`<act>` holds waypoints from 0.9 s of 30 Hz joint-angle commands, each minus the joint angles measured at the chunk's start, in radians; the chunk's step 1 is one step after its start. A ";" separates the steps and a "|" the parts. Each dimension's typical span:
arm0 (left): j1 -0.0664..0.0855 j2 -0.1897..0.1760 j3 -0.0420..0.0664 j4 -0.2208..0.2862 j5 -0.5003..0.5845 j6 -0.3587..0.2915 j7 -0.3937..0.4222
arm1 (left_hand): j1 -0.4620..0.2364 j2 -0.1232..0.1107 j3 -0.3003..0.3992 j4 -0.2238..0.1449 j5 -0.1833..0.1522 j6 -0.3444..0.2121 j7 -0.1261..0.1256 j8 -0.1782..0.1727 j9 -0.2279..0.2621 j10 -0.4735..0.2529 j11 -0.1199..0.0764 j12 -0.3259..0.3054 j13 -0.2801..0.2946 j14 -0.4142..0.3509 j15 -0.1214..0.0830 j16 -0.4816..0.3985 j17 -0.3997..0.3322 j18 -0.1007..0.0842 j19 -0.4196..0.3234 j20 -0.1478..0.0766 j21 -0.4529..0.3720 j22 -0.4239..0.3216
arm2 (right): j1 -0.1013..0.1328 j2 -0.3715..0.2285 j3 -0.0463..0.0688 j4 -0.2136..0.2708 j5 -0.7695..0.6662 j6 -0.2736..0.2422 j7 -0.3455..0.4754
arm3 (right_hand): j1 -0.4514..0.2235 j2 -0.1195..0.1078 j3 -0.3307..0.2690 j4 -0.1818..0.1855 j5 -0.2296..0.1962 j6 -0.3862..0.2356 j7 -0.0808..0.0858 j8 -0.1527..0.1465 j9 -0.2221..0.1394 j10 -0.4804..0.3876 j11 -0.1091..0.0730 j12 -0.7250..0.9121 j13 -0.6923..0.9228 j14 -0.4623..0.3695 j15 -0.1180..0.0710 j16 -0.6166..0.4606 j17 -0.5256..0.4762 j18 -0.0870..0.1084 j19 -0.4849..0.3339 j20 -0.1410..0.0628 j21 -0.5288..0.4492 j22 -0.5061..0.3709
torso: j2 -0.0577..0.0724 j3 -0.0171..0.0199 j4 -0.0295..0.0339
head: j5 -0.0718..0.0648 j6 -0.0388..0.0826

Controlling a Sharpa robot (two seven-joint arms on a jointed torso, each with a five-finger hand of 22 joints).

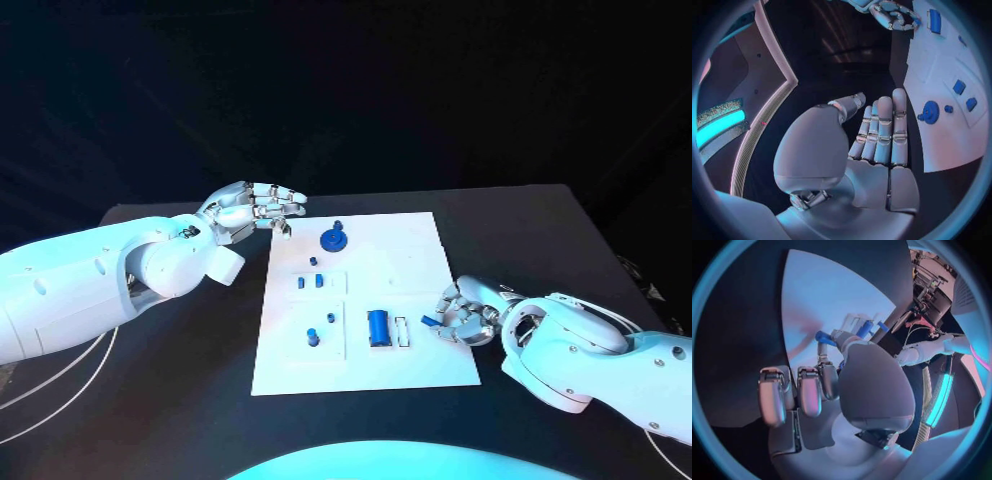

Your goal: Assemble the parts on the task board

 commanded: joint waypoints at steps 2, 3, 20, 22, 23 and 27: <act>0.001 0.002 0.000 0.006 -0.001 0.019 0.005 | -0.007 0.003 0.005 0.000 0.000 -0.007 0.014 0.003 -0.002 -0.005 0.000 0.004 -0.002 -0.004 0.000 -0.007 -0.002 0.007 -0.003 0.004 -0.002 0.001 | 0.005 0.014 0.000 0.018 0.052 -0.037 0.016 | -0.029 -0.001 0.147 -0.133 0.008 -0.005 -0.005 0.008 0.006 0.020 0.002 0.004 0.150 0.082 0.002 0.002 0.149 -0.009 0.096 -0.007 0.007 0.256 | 0.000 -0.0012 0.0012 | -0.001 0.000; 0.001 0.002 0.000 0.006 -0.001 0.019 0.005 | -0.007 0.003 0.005 0.000 0.000 -0.007 0.014 0.003 -0.002 -0.005 0.000 0.004 -0.002 -0.004 0.000 -0.007 -0.002 0.007 -0.003 0.004 -0.002 0.001 | 0.006 0.018 0.000 0.020 0.055 -0.036 0.016 | -0.037 0.000 0.149 -0.133 0.008 -0.005 -0.005 0.009 0.008 0.020 0.002 0.003 0.150 0.082 0.001 0.002 0.149 -0.009 0.096 -0.007 0.006 0.256 | 0.000 -0.0015 0.0008 | -0.001 -0.001; 0.001 -0.003 0.000 0.011 -0.008 0.014 0.003 | -0.005 0.002 0.008 -0.002 0.001 -0.008 0.015 0.004 -0.002 -0.006 0.001 0.004 -0.002 -0.009 0.000 -0.008 -0.002 0.007 -0.006 0.004 -0.003 0.001 | -0.021 0.089 0.000 -0.018 0.074 -0.011 -0.019 | -0.135 -0.009 0.165 -0.116 0.024 0.000 -0.008 0.012 0.014 0.025 -0.001 0.008 0.153 0.083 -0.001 0.003 0.151 -0.010 0.098 -0.010 0.011 0.257 | 0.001 -0.0011 0.0011 | -0.001 -0.007; 0.001 -0.004 0.000 0.012 -0.009 0.014 0.003 | -0.005 0.002 0.008 -0.002 0.001 -0.008 0.015 0.004 -0.002 -0.006 0.001 0.004 -0.002 -0.009 0.000 -0.008 -0.002 0.007 -0.006 0.004 -0.003 0.001 | -0.023 0.095 0.000 -0.023 0.071 0.003 -0.021 | -0.154 -0.009 0.164 -0.107 0.018 0.003 -0.008 0.011 0.013 0.026 -0.001 0.009 0.154 0.083 -0.001 0.002 0.150 -0.010 0.098 -0.010 0.011 0.257 | 0.000 -0.0011 0.0010 | -0.001 -0.008; 0.001 -0.004 0.000 0.012 -0.010 0.014 0.003 | -0.005 0.002 0.008 -0.002 0.001 -0.008 0.015 0.004 -0.002 -0.006 0.001 0.004 -0.002 -0.009 0.000 -0.008 -0.002 0.007 -0.006 0.004 -0.003 0.001 | -0.024 0.096 0.000 -0.024 0.070 0.006 -0.021 | -0.161 -0.009 0.163 -0.104 0.016 0.005 -0.008 0.011 0.013 0.027 -0.001 0.012 0.155 0.083 -0.001 0.002 0.150 -0.010 0.099 -0.010 0.013 0.258 | 0.000 -0.0011 0.0006 | 0.000 -0.008; 0.001 -0.004 0.000 0.012 -0.010 0.015 0.003 | -0.005 0.002 0.008 -0.002 0.001 -0.008 0.015 0.004 -0.002 -0.006 0.001 0.004 -0.002 -0.009 0.000 -0.008 -0.002 0.007 -0.006 0.004 -0.003 0.001 | -0.027 0.102 0.000 -0.028 0.062 0.028 -0.024 | -0.210 -0.012 0.155 -0.082 0.013 0.017 -0.011 0.014 0.013 0.029 -0.004 0.012 0.155 0.083 -0.003 0.002 0.150 -0.011 0.100 -0.011 0.016 0.259 | 0.000 -0.0011 -0.0001 | 0.001 -0.009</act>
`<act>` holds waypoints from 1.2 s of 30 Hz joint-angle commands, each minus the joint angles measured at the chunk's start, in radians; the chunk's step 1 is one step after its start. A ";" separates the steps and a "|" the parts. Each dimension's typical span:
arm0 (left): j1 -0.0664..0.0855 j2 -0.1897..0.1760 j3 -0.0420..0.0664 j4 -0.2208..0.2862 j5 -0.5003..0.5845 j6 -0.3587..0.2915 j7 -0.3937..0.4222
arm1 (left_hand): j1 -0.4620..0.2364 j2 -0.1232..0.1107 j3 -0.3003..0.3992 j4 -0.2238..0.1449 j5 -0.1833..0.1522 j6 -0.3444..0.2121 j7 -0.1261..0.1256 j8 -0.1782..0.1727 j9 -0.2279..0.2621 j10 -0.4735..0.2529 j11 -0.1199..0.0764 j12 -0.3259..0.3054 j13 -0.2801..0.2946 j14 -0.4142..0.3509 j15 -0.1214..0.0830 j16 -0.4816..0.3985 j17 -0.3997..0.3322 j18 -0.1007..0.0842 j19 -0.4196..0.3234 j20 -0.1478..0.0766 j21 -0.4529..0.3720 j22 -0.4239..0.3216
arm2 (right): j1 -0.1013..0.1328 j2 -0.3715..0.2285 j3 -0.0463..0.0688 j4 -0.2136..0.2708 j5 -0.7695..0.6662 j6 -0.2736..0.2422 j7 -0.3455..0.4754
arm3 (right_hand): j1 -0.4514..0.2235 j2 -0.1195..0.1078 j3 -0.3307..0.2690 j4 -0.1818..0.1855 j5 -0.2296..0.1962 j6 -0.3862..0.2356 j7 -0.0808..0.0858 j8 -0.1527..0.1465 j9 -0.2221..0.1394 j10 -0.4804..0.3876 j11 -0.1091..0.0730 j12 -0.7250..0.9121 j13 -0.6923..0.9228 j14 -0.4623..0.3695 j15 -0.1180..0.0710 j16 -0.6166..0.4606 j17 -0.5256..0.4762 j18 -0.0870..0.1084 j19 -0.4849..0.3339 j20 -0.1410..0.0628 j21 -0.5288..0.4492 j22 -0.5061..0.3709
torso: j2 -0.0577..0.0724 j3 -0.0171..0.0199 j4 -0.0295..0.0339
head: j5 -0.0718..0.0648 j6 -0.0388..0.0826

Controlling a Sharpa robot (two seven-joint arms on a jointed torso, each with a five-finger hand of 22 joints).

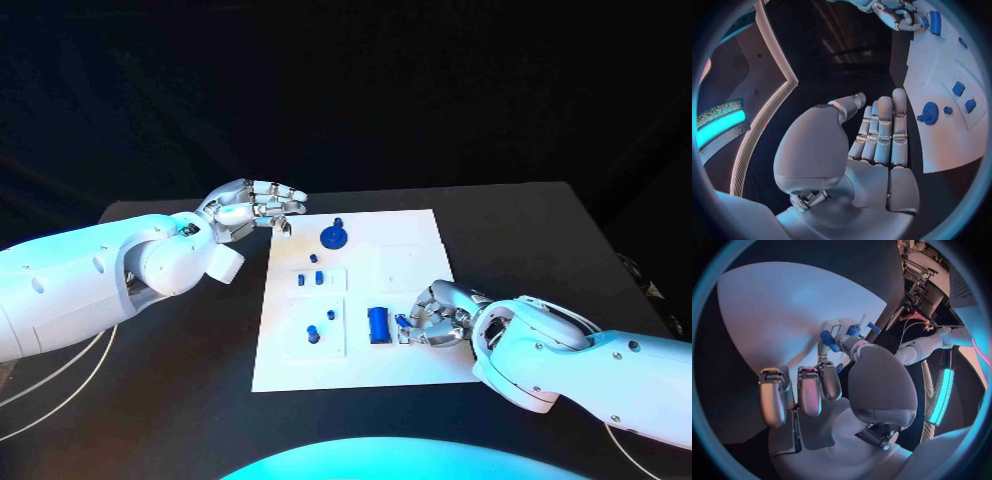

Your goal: Assemble the parts on the task board

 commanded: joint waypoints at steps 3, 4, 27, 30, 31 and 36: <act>0.001 0.000 0.001 0.004 -0.006 0.015 0.004 | -0.005 0.002 0.005 0.001 0.001 -0.008 0.015 0.004 -0.001 -0.006 0.001 0.005 -0.002 -0.009 0.000 -0.005 -0.001 0.007 -0.003 0.000 -0.003 0.001 | -0.004 0.007 0.000 -0.003 -0.017 0.054 -0.010 | -0.039 -0.005 -0.016 0.020 0.028 0.028 -0.016 0.006 -0.001 0.031 -0.006 0.007 0.156 0.083 -0.005 0.002 0.150 -0.011 0.097 -0.009 0.004 0.259 | 0.000 0.0006 -0.0013 | 0.001 -0.002; 0.001 0.000 0.001 0.004 -0.006 0.015 0.004 | -0.005 0.002 0.005 0.001 0.001 -0.008 0.015 0.004 -0.001 -0.006 0.001 0.005 -0.002 -0.009 0.000 -0.005 -0.001 0.007 -0.003 0.000 -0.003 0.001 | -0.004 0.008 0.000 -0.003 -0.018 0.055 -0.010 | -0.055 -0.003 -0.022 0.029 0.031 0.032 -0.016 0.007 -0.001 0.032 -0.006 0.010 0.158 0.083 -0.005 0.003 0.151 -0.011 0.098 -0.009 0.005 0.259 | 0.000 0.0006 -0.0013 | 0.001 -0.002; 0.001 -0.002 0.001 0.003 -0.006 0.015 0.003 | -0.006 0.001 0.006 0.001 0.001 -0.008 0.015 0.004 -0.002 -0.006 0.001 0.005 -0.002 -0.012 0.001 -0.006 -0.001 0.006 -0.005 0.001 -0.004 0.002 | -0.005 0.023 0.000 -0.009 -0.033 0.037 -0.009 | -0.118 0.014 -0.046 0.069 0.017 0.045 -0.020 0.014 0.002 0.038 -0.008 0.024 0.165 0.083 -0.007 0.003 0.150 -0.012 0.098 -0.011 0.005 0.260 | 0.000 0.0015 0.0003 | 0.000 -0.002; 0.001 -0.002 0.001 0.002 -0.006 0.015 0.003 | -0.006 0.001 0.006 0.001 0.001 -0.008 0.015 0.004 -0.002 -0.006 0.001 0.005 -0.002 -0.012 0.001 -0.006 -0.001 0.006 -0.005 0.001 -0.004 0.002 | -0.005 0.027 0.001 -0.010 -0.033 0.036 -0.008 | -0.135 0.014 -0.055 0.081 0.001 0.045 -0.019 0.015 0.002 0.038 -0.008 0.023 0.165 0.083 -0.007 0.002 0.150 -0.011 0.097 -0.011 0.004 0.259 | 0.000 0.0014 0.0003 | 0.000 -0.003; 0.001 -0.002 0.001 0.002 -0.006 0.015 0.003 | -0.006 0.001 0.006 0.001 0.001 -0.008 0.015 0.004 -0.002 -0.006 0.001 0.005 -0.002 -0.012 0.001 -0.006 -0.001 0.006 -0.005 0.001 -0.004 0.002 | -0.005 0.028 0.001 -0.011 -0.033 0.036 -0.008 | -0.149 0.012 -0.065 0.092 -0.020 0.045 -0.019 0.016 0.002 0.038 -0.008 0.023 0.166 0.083 -0.006 0.002 0.150 -0.011 0.097 -0.011 0.004 0.259 | 0.000 0.0009 -0.0001 | 0.001 -0.003; 0.001 -0.003 0.001 0.001 -0.006 0.016 0.002 | -0.006 0.001 0.006 0.001 0.001 -0.008 0.015 0.004 -0.002 -0.006 0.001 0.005 -0.002 -0.012 0.001 -0.006 -0.001 0.006 -0.005 0.001 -0.004 0.002 | -0.005 0.027 0.001 -0.012 -0.033 0.039 -0.006 | -0.175 0.006 -0.091 0.117 -0.089 0.046 -0.019 0.018 0.003 0.039 -0.007 0.023 0.167 0.083 -0.006 0.003 0.150 -0.011 0.098 -0.011 0.005 0.259 | 0.000 0.0005 -0.0010 | 0.002 -0.004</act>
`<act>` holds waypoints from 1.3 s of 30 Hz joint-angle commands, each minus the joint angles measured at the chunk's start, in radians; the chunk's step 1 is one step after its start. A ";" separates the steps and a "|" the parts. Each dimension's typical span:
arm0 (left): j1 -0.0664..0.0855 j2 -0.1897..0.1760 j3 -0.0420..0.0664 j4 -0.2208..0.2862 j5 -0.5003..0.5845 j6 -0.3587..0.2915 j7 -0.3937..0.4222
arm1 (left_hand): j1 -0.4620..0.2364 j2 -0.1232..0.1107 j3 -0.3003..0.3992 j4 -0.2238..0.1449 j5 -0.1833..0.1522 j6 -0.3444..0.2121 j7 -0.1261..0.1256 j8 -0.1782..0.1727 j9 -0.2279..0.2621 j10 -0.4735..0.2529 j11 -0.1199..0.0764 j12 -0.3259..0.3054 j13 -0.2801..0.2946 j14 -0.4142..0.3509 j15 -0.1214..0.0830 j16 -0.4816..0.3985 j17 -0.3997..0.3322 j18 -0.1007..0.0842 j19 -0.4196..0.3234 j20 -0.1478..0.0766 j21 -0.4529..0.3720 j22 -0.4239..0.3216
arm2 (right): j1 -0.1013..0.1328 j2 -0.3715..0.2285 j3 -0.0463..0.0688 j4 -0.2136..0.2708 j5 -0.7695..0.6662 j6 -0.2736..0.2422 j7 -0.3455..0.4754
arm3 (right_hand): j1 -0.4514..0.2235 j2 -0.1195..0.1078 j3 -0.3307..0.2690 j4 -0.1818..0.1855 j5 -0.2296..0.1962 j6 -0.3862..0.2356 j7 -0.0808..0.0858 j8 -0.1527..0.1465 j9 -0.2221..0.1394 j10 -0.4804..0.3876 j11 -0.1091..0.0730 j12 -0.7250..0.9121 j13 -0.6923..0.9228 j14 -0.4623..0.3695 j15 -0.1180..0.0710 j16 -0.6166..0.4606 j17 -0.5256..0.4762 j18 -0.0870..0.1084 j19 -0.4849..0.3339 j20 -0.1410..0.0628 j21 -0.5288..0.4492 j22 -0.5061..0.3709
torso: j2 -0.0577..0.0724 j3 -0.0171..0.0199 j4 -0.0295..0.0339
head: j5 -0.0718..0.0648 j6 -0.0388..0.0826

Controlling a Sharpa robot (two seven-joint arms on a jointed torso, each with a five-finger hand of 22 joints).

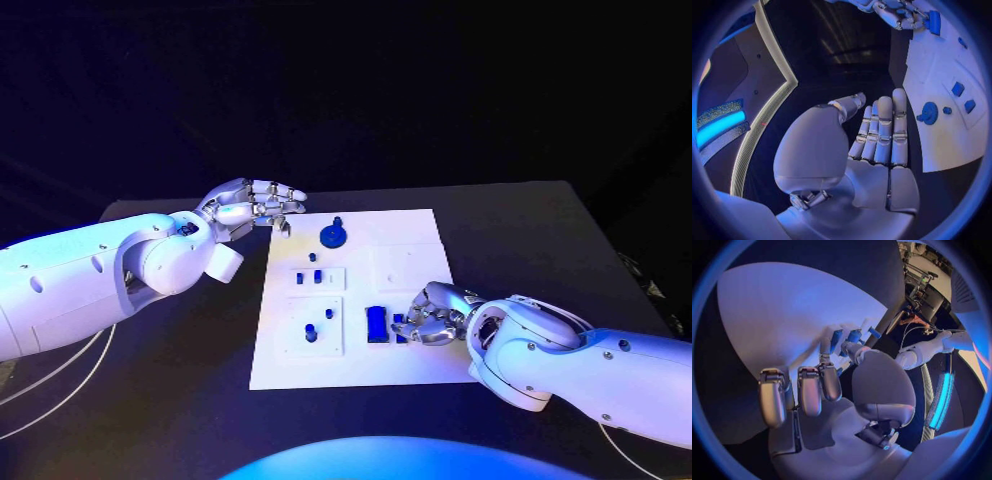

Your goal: Assemble the parts on the task board

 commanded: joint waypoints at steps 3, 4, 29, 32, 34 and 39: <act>0.001 0.001 0.001 0.001 -0.001 0.015 0.005 | -0.007 0.001 0.006 0.002 0.001 -0.006 0.013 0.004 -0.001 -0.007 0.002 0.005 -0.001 -0.007 0.002 -0.006 -0.001 0.006 -0.007 0.001 -0.004 0.002 | -0.001 0.000 0.000 0.002 -0.012 0.013 0.011 | -0.012 -0.002 -0.013 0.017 -0.047 0.002 -0.001 0.001 0.002 0.038 -0.008 0.003 0.168 0.083 -0.006 0.003 0.151 -0.011 0.101 -0.007 0.003 0.259 | -0.001 -0.0004 -0.0010 | 0.002 -0.001; 0.001 0.001 0.001 0.001 -0.001 0.015 0.005 | -0.011 0.001 0.006 0.004 0.001 -0.007 0.014 0.004 -0.002 -0.007 0.002 0.006 -0.002 -0.008 0.002 -0.006 -0.001 0.006 -0.009 0.002 -0.004 0.002 | -0.001 -0.001 0.000 0.002 -0.011 0.016 0.011 | -0.012 -0.003 -0.014 0.017 -0.049 0.002 -0.001 0.001 0.002 0.038 -0.008 0.004 0.168 0.083 -0.006 0.003 0.151 -0.011 0.101 -0.007 0.004 0.260 | -0.001 -0.0004 -0.0009 | 0.002 -0.002; 0.000 0.001 0.000 -0.002 0.002 0.012 0.013 | -0.018 0.000 0.005 0.008 0.000 -0.008 0.014 0.005 -0.002 -0.009 0.003 0.007 -0.002 -0.010 0.004 -0.004 -0.001 0.006 -0.011 0.004 -0.006 0.001 | 0.009 -0.057 0.005 0.011 0.052 -0.115 0.166 | 0.098 -0.036 -0.061 -0.042 -0.144 -0.040 0.016 -0.023 -0.011 0.015 0.005 -0.052 0.146 0.076 0.003 -0.013 0.121 0.000 0.079 -0.001 -0.049 0.244 | -0.004 -0.0017 -0.0012 | 0.004 0.008; 0.000 0.002 -0.001 -0.008 0.008 0.003 0.023 | -0.024 -0.001 0.003 0.012 -0.001 -0.009 0.014 0.005 -0.003 -0.010 0.004 0.007 -0.003 -0.010 0.005 -0.003 0.000 0.006 -0.012 0.005 -0.007 0.001 | 0.027 -0.070 0.008 0.005 0.156 -0.191 0.297 | 0.112 -0.031 -0.090 -0.026 -0.099 -0.072 0.033 -0.053 -0.025 -0.008 0.021 -0.098 0.125 0.066 0.017 -0.037 0.081 0.017 0.044 0.011 -0.132 0.221 | -0.008 -0.0047 -0.0017 | 0.001 0.016; 0.000 0.005 -0.002 -0.012 0.014 -0.010 0.033 | -0.035 -0.004 -0.003 0.019 -0.002 -0.011 0.014 0.006 -0.003 -0.012 0.004 0.009 -0.003 -0.011 0.006 -0.001 0.000 0.006 -0.014 0.007 -0.011 -0.001 | 0.041 -0.071 0.010 -0.015 0.244 -0.218 0.391 | 0.131 -0.024 -0.094 -0.025 -0.091 -0.094 0.044 -0.072 -0.033 -0.025 0.030 -0.130 0.111 0.060 0.024 -0.053 0.057 0.027 0.022 0.018 -0.182 0.206 | -0.014 -0.0085 -0.0025 | -0.003 0.022; -0.002 0.019 -0.006 -0.029 0.047 -0.063 0.081 | -0.063 -0.017 -0.045 0.050 -0.006 -0.022 0.011 0.015 -0.002 -0.018 0.004 0.020 -0.001 -0.087 0.015 -0.040 -0.018 0.005 -0.058 0.019 -0.079 -0.040 | 0.079 -0.049 0.015 -0.117 0.497 -0.223 0.608 | 0.197 0.001 -0.068 -0.047 -0.087 -0.137 0.069 -0.113 -0.045 -0.143 0.052 -0.363 -0.006 0.016 0.043 -0.158 -0.090 0.071 -0.080 0.037 -0.423 0.133 | -0.033 -0.0215 -0.0033 | -0.010 0.042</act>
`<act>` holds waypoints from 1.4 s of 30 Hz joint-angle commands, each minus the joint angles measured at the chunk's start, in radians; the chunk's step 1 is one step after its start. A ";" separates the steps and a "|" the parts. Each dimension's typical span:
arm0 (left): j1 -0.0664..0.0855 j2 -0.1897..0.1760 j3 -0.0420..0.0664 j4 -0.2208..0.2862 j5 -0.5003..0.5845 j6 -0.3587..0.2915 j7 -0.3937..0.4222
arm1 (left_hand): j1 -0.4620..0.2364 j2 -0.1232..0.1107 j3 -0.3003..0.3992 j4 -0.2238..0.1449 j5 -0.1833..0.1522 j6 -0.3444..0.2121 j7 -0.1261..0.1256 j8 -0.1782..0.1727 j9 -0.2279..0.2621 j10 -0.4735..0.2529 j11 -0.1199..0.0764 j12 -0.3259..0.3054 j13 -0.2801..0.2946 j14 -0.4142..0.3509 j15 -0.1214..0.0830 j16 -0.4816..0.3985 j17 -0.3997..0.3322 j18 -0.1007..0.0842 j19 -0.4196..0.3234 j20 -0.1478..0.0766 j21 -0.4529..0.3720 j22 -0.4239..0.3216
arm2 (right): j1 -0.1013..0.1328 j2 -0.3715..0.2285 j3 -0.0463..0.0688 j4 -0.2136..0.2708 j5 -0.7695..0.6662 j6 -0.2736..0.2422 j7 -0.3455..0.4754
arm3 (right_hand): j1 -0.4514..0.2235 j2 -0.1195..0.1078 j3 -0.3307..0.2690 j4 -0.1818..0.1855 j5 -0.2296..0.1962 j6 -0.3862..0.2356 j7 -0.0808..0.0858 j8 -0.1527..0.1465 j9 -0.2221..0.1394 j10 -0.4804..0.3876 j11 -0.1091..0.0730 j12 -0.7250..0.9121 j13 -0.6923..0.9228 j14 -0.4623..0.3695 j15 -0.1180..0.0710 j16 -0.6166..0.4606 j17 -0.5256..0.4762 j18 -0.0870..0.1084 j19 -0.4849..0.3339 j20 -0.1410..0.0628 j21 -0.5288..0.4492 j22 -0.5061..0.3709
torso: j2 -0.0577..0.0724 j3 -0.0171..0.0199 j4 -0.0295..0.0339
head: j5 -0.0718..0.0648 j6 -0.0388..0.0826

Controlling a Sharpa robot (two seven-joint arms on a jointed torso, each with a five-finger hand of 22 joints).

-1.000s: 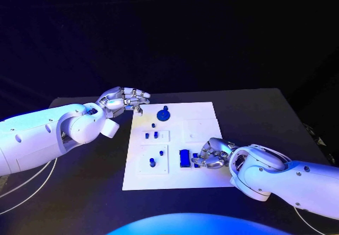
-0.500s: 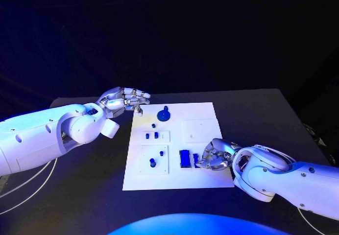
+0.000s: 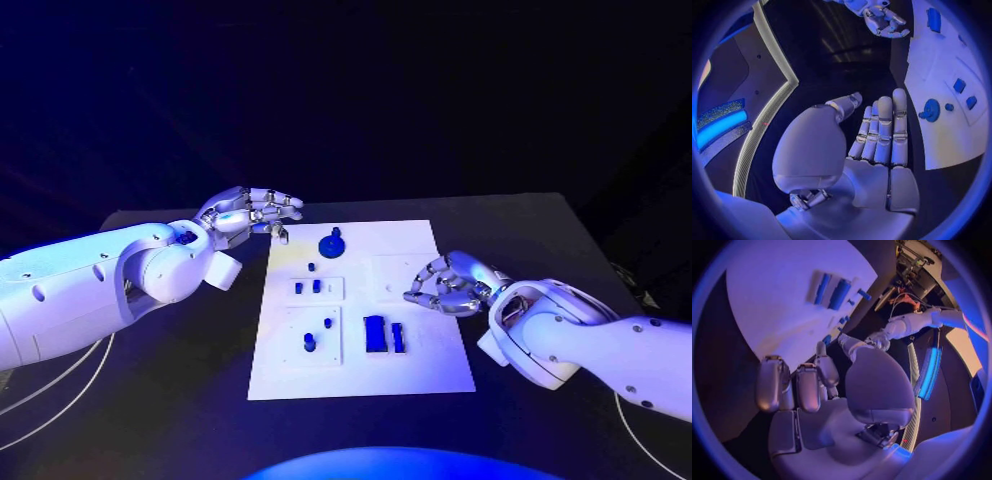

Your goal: Assemble the parts on the task board

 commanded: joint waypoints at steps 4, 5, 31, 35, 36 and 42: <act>-0.005 0.027 -0.004 -0.030 0.078 -0.100 0.115 | 0.003 0.004 -0.053 0.044 -0.006 -0.022 0.018 0.029 0.004 -0.029 0.013 -0.022 -0.037 -0.155 0.030 -0.180 -0.099 0.003 -0.093 0.033 -0.203 -0.121 | 0.036 0.059 0.010 -0.168 0.487 -0.022 0.400 | 0.056 0.011 0.024 -0.026 -0.009 -0.035 0.021 -0.028 0.001 -0.230 0.020 -0.445 -0.239 -0.078 0.020 -0.257 -0.285 0.075 -0.187 0.019 -0.461 -0.016 | -0.029 -0.0194 -0.0022 | -0.014 0.037; -0.007 0.034 -0.004 -0.039 0.090 -0.112 0.130 | 0.008 0.003 -0.059 0.050 -0.007 -0.025 0.018 0.032 0.003 -0.027 0.016 -0.032 -0.050 -0.169 0.035 -0.220 -0.120 0.003 -0.102 0.040 -0.242 -0.146 | 0.040 0.073 0.011 -0.203 0.545 -0.008 0.429 | 0.067 0.007 0.032 -0.032 -0.008 -0.049 0.029 -0.036 0.001 -0.254 0.026 -0.483 -0.281 -0.123 0.029 -0.361 -0.388 0.095 -0.249 0.026 -0.618 -0.083 | -0.031 -0.0205 -0.0024 | -0.015 0.045; -0.060 0.157 0.005 -0.120 0.144 -0.292 0.179 | -1.312 0.203 -0.585 -0.052 -0.073 -0.784 -0.199 -0.370 -0.272 -0.908 -0.143 -0.486 -0.265 -1.000 -0.069 -1.081 -0.533 -0.178 -0.959 -0.163 -0.805 -0.592 | -0.006 0.203 0.088 -0.405 0.901 -0.043 0.613 | -1.159 0.194 -0.419 -0.217 -0.134 -0.920 -0.111 -0.346 -0.580 -1.358 -0.030 -1.071 -1.307 -1.467 0.042 -1.388 -1.254 -0.071 -1.412 -0.067 -1.199 -1.308 | -0.082 -0.0150 0.0405 | -0.031 0.176; -0.077 0.154 0.014 -0.043 0.143 -0.428 0.193 | -1.312 0.203 -0.585 -0.052 -0.073 -0.784 -0.199 -0.370 -0.272 -0.908 -0.143 -0.486 -0.265 -1.000 -0.069 -1.081 -0.533 -0.178 -0.959 -0.163 -0.805 -0.592 | -0.045 0.178 0.129 -0.288 0.979 -0.138 0.673 | -1.159 0.194 -0.419 -0.217 -0.134 -0.920 -0.111 -0.346 -0.580 -1.358 -0.030 -1.071 -1.307 -1.467 0.042 -1.388 -1.254 -0.071 -1.412 -0.067 -1.199 -1.308 | -0.087 -0.0134 0.0466 | -0.032 0.187; -0.081 0.154 0.016 -0.025 0.143 -0.459 0.197 | -1.312 0.203 -0.585 -0.052 -0.073 -0.784 -0.199 -0.370 -0.272 -0.908 -0.143 -0.486 -0.265 -1.000 -0.069 -1.081 -0.533 -0.178 -0.959 -0.163 -0.805 -0.592 | -0.052 0.173 0.137 -0.268 0.993 -0.155 0.683 | -1.159 0.194 -0.419 -0.217 -0.134 -0.920 -0.111 -0.346 -0.580 -1.358 -0.030 -1.071 -1.307 -1.467 0.042 -1.388 -1.254 -0.071 -1.412 -0.067 -1.199 -1.308 | -0.087 -0.0134 0.0466 | -0.032 0.188; -0.104 0.151 0.027 0.078 0.142 -0.640 0.216 | -1.312 0.203 -0.585 -0.052 -0.073 -0.784 -0.199 -0.370 -0.272 -0.908 -0.143 -0.486 -0.265 -1.000 -0.069 -1.081 -0.533 -0.178 -0.959 -0.163 -0.805 -0.592 | -0.082 0.154 0.168 -0.180 1.052 -0.225 0.728 | -1.159 0.194 -0.419 -0.217 -0.134 -0.920 -0.111 -0.346 -0.580 -1.358 -0.030 -1.071 -1.307 -1.467 0.042 -1.388 -1.254 -0.071 -1.412 -0.067 -1.199 -1.308 | -0.087 -0.0134 0.0466 | -0.032 0.188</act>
